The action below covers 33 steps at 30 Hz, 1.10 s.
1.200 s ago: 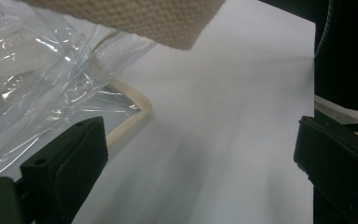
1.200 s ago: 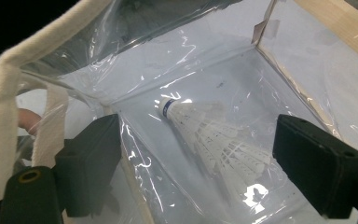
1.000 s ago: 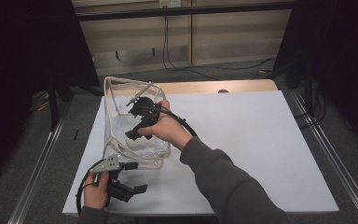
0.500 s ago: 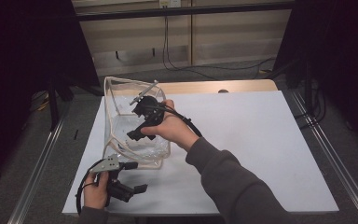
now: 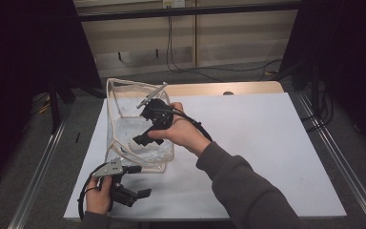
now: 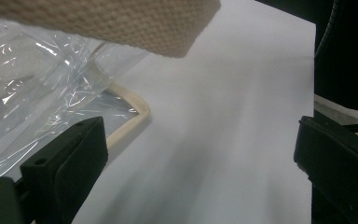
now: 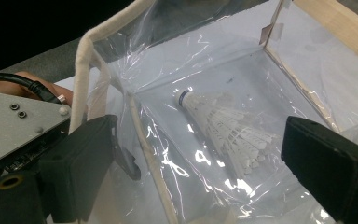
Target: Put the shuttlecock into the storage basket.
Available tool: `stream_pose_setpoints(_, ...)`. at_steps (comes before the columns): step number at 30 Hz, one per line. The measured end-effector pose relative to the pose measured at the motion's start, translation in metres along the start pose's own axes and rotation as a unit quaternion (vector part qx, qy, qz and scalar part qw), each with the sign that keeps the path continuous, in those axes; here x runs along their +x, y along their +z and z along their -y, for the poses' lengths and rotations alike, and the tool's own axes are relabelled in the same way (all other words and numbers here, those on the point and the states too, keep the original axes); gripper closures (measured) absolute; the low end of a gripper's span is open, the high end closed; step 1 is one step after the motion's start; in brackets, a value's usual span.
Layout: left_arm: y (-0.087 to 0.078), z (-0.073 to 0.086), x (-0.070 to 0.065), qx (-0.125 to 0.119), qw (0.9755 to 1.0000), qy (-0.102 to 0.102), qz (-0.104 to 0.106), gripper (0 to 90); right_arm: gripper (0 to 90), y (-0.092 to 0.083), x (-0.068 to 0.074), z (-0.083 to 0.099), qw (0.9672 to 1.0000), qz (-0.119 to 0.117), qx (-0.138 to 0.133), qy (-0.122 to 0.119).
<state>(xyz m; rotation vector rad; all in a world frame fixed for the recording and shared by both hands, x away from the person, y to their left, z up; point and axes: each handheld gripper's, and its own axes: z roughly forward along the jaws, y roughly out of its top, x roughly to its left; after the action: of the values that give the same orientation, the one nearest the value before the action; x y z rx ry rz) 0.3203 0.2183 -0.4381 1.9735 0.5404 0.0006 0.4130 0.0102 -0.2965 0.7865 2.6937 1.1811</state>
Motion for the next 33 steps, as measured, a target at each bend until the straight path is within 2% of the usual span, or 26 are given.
stream_pose_setpoints(14,-0.001,0.000,0.000,0.001,1.0000,0.001,-0.001,2.9,6.8,-0.009,0.005,0.005,0.9998,-0.017,0.000,-0.012)
stream_pose_setpoints(25,0.000,0.000,0.000,0.003,1.0000,0.002,0.000,2.9,5.7,-0.025,0.000,0.015,0.9996,-0.021,-0.011,-0.015)
stream_pose_setpoints(33,-0.001,0.000,0.000,0.003,1.0000,0.002,-0.002,2.9,5.7,-0.038,-0.005,0.023,0.9994,-0.023,-0.023,-0.008)
